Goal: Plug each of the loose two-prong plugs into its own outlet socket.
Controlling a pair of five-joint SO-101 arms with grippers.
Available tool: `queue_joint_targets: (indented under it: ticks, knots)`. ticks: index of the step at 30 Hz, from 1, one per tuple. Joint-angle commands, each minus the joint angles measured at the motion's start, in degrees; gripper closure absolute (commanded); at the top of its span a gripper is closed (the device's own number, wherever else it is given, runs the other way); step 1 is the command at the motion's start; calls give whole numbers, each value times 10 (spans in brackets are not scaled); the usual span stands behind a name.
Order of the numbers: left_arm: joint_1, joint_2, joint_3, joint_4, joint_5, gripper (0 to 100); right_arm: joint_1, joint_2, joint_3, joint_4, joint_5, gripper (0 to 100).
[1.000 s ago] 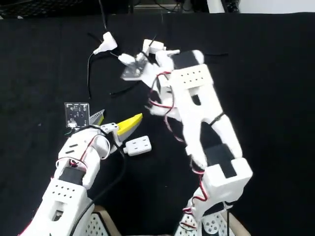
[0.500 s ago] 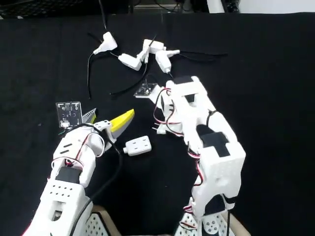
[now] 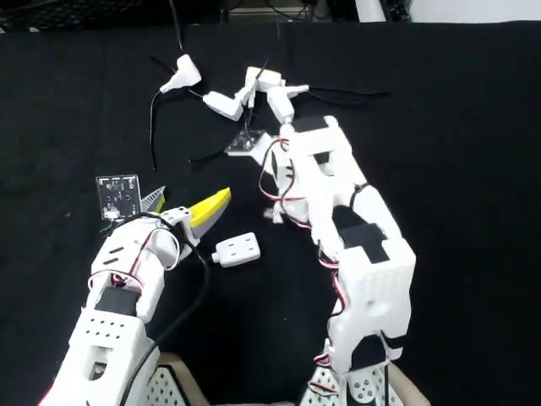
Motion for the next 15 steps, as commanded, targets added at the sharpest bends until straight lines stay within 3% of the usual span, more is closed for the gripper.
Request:
queue_joint_targets:
  ticks: [1,15]
  knots:
    - [-2,-10,-5,-11,4,572,-15,-5,-29,-13,-5,815]
    - [-2,-10,-4,-11,1,572,-26,15,-25,-43,-4,815]
